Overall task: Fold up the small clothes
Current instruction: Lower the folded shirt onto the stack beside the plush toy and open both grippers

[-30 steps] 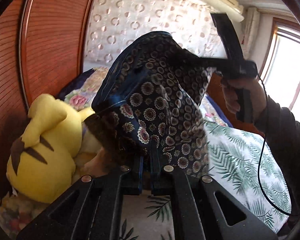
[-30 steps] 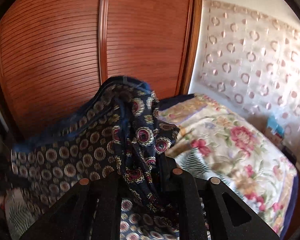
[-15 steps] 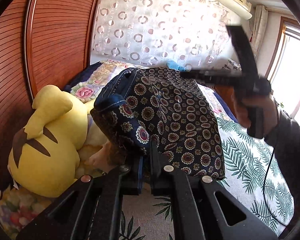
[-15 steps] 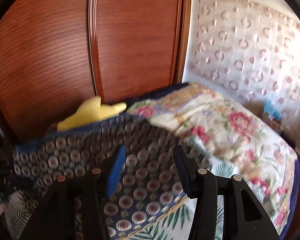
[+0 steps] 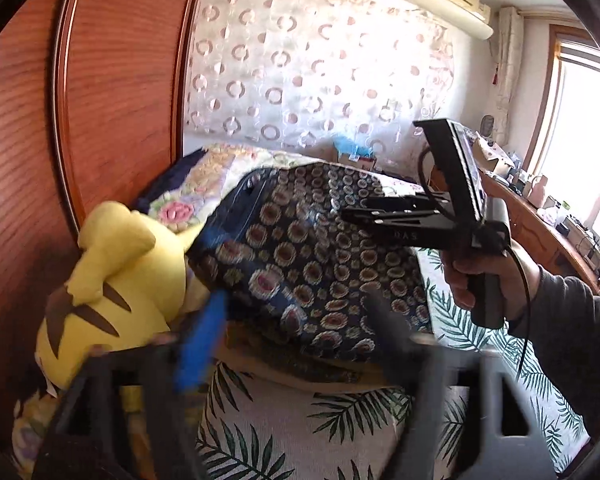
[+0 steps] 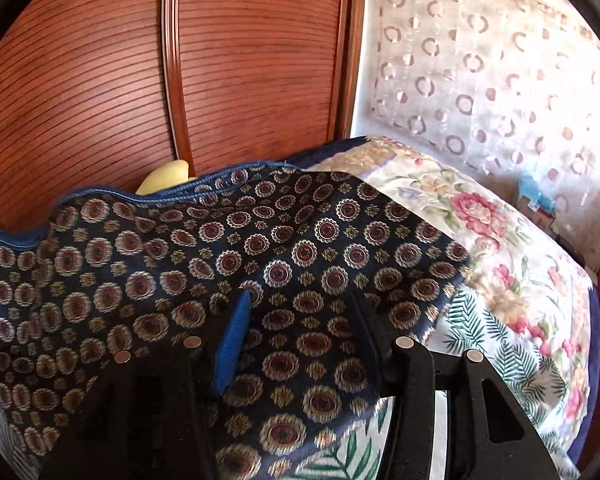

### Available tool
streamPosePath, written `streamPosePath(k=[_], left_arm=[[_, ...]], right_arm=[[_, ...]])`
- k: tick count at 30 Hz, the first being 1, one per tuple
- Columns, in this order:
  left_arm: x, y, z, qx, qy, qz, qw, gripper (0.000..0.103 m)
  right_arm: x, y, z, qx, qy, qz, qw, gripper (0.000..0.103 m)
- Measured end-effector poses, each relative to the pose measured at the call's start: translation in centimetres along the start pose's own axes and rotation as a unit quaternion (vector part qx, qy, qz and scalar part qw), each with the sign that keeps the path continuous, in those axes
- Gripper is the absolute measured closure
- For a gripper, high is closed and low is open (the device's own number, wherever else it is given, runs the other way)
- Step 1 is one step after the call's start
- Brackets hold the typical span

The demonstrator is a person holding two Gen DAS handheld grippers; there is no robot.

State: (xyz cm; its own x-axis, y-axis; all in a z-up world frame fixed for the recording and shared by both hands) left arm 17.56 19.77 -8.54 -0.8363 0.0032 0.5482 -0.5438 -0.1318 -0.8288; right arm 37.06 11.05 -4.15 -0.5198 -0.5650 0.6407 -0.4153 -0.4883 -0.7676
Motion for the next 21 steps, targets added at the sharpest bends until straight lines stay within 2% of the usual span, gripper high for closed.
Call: streamPosePath(k=[2,7,10,17,21], left_arm=[[0.5,-0.4,0.0,-0.008,-0.012,0.009,0.9999,0.014],[1.2,-1.0,0.4,-0.028,-0.039,0.016,0.9987,0.014],[1.4,-1.0,1.2,-0.030,-0.038,0.013,0.9987,0.014],[2.2,-0.9,4.2,-0.050,-0.025,0.013,0.9984,0.014],[2.8,-0.9,6.2,-0.065,-0.016,0.017,0.9976,0.014]], right_arm=[[1.2,0.6,-0.3,-0.008,-0.001,0.009,1.000,0.051],[5.5,2.4,-0.3,-0.030,0.002,0.035,0.999,0.051],[8.8,4.0,-0.3,-0.040,0.007,0.046,0.998,0.051],[15.2,7.7,-0.4,-0.059,0.028,0.064,0.996,0.032],[18.7,9.7,-0.4,-0.082,0.045,0.074,0.993,0.027]])
Point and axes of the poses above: each gripper's, at about its wrist camera, not at the fingertips, and x roughly against the way its jaws point, z to its right, y to its underside, the point moved 9 cm from there along -x, roughly the way its jaws point, and after that the axes turned 5 degrees about -x, right-handed, at the moved point
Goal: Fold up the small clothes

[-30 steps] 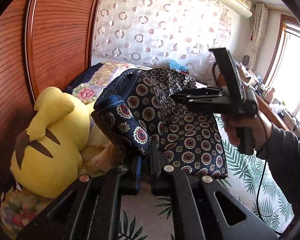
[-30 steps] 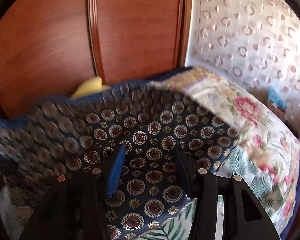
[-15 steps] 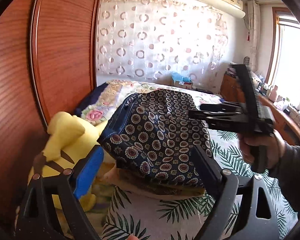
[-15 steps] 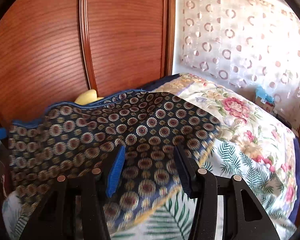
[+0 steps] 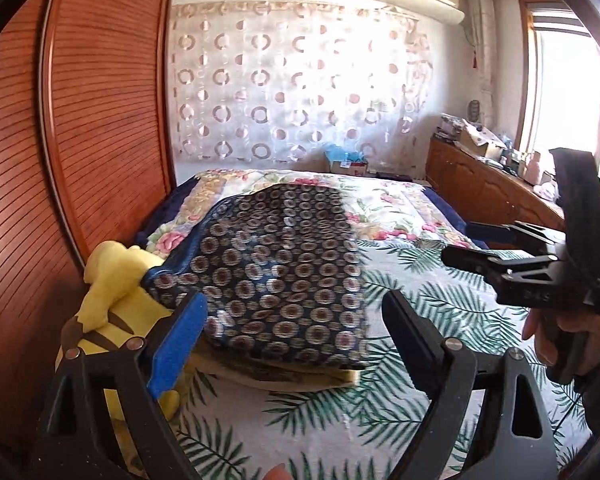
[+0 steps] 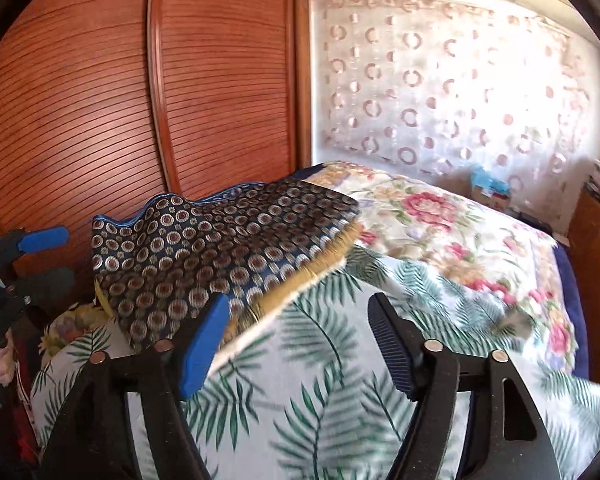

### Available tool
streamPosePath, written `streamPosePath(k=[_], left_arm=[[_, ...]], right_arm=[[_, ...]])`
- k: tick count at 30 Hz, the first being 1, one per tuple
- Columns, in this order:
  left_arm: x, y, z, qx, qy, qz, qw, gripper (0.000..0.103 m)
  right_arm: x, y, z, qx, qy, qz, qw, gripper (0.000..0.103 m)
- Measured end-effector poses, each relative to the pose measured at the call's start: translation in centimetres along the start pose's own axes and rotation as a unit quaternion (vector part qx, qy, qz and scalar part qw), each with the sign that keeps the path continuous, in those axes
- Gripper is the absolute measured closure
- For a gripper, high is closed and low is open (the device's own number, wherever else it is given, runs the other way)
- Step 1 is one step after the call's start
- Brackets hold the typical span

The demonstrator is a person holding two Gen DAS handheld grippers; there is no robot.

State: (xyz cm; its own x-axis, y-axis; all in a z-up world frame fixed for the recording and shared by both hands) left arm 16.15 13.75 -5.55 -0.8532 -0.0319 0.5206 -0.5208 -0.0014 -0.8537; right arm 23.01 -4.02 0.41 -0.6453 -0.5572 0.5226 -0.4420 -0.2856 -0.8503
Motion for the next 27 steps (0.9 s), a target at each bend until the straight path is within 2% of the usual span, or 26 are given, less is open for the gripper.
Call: streamPosePath(k=[6,16,22,27], left_arm=[[0.8,0.0,2.8,-0.019,0.011,0.002,0.9998,0.014],[2.6,0.0,5.7,-0.023,0.022,0.004,0.9995,0.014],[2.8,0.0,7.8,-0.028,0.042,-0.003,0.9987,0.014],[3.1,-0.7,9.2,-0.036,0.044,0.003,0.9984,0.014]], right_arm=[[4.6,1.8,0.3,-0.023,0.027,0.015,0.999,0.026],[12.2,4.1,-0.2,-0.058,0.098,0.046,0.992,0.026],[15.2,5.4,-0.6,-0.074,0.132,0.055,0.987,0.026],[16.4,5.9,-0.6,-0.092,0.152,0.062,0.982,0.026]])
Point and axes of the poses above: each gripper's, at about its wrist camera, not at the fingertips, and x roughly against the way its jaws point, z to its right, y to its underside, the point moved 9 cm from there along -x, roughly the way its jaws point, and after that the axes turned 5 degrees about -x, right-handed, at the moved point
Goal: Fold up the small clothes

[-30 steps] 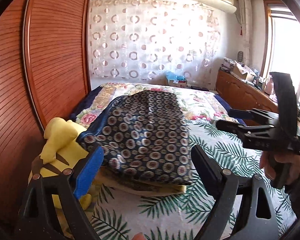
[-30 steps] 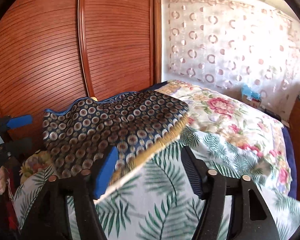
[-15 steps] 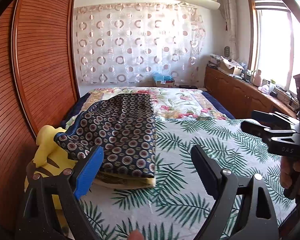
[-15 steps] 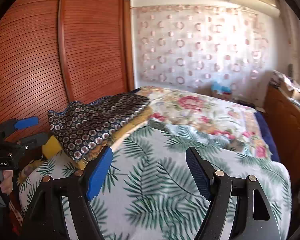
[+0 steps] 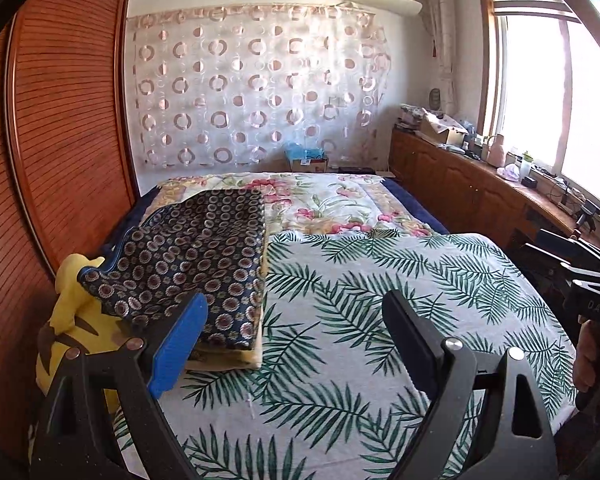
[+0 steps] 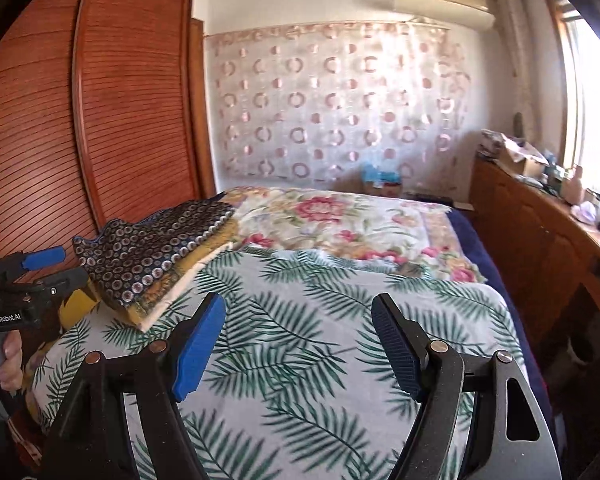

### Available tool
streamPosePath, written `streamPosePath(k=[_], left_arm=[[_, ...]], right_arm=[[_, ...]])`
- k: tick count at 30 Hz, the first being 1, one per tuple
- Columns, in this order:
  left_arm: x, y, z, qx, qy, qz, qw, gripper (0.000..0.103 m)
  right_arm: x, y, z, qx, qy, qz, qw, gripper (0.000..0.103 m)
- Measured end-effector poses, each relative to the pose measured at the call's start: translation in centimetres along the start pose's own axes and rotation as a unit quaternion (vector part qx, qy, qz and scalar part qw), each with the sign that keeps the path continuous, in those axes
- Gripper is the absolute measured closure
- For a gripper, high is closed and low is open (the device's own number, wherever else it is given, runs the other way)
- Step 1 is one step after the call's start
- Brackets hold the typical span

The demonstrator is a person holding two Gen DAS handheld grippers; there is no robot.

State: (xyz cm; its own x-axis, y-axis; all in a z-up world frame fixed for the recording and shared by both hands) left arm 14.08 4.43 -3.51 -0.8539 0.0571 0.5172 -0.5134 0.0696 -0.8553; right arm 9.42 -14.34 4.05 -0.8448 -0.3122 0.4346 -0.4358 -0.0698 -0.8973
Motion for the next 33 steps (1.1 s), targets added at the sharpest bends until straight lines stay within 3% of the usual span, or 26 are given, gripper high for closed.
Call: streamPosePath(k=[14,33], left_arm=[[2.4,-4.9,3.1,-0.020,0.007,0.052,0.9984,0.014],[3.2,-5.4,3.5,-0.023,0.001,0.065,0.9976,0.014]], right_arm=[[2.3,-0.9,-1.2,-0.022,0.036,0.051,0.998,0.026],[2.8,1.2,-0.6,-0.028,0.050,0.073,0.996,0.026]])
Point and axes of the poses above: each gripper's, at about its wrist camera, not at the fingertips, and x roughly against the way its jaws point, z to its right, y to its underside, the point moved 9 cm from there along -x, roughly the way its jaws point, and after that the axes turned 5 degrees about -x, right-handed, at the moved point
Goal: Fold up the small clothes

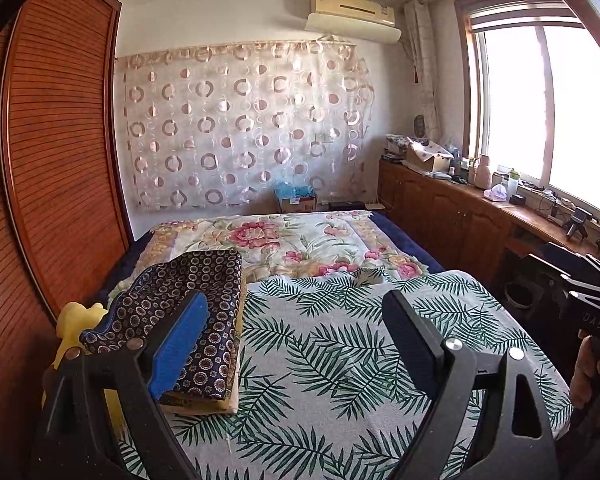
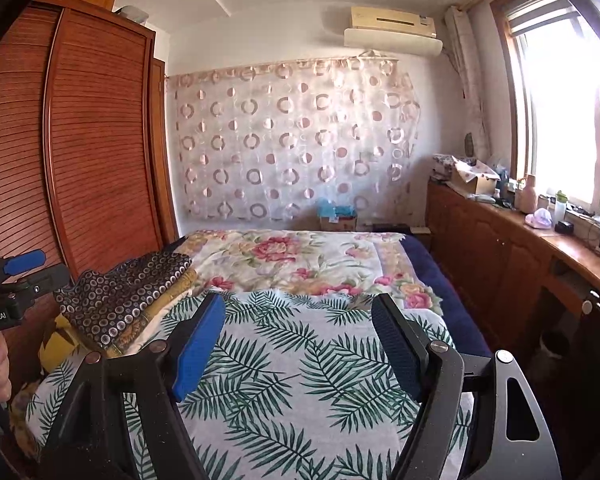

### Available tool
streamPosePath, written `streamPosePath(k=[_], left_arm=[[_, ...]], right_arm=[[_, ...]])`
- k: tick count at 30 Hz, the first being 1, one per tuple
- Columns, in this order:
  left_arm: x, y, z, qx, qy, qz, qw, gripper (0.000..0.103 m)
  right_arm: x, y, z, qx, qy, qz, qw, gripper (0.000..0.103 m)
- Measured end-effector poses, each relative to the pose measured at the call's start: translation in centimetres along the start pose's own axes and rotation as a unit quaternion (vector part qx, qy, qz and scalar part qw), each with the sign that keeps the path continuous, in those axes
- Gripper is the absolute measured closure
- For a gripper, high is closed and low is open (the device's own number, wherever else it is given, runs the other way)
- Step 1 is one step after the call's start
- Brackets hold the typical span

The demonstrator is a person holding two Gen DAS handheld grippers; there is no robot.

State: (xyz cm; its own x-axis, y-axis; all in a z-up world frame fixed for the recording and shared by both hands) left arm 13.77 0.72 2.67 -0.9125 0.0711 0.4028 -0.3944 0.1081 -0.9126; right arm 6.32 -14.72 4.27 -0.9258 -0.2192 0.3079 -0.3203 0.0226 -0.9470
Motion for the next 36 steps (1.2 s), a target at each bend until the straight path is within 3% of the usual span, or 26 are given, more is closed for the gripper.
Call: streamPosePath(k=[36], left_arm=[[0.0,0.1,-0.1,-0.002,-0.004,0.001,1.0000,0.013]], right_arm=[[0.0,0.4,1.1,-0.001,0.001,0.000,1.000,0.026]])
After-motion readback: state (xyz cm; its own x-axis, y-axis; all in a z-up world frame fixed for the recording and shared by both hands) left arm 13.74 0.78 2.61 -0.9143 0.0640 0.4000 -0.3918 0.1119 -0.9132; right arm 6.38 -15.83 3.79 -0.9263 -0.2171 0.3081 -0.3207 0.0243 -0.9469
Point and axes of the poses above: each gripper's, at about its wrist camera, not at the fingertips, and x roughly against the way its jaws point, z to its right, y to its underside, the point moved 9 cm from there along -x, roughly the way its jaws point, and after that the axes turned 5 degrees about -x, right-handed, at the moved point
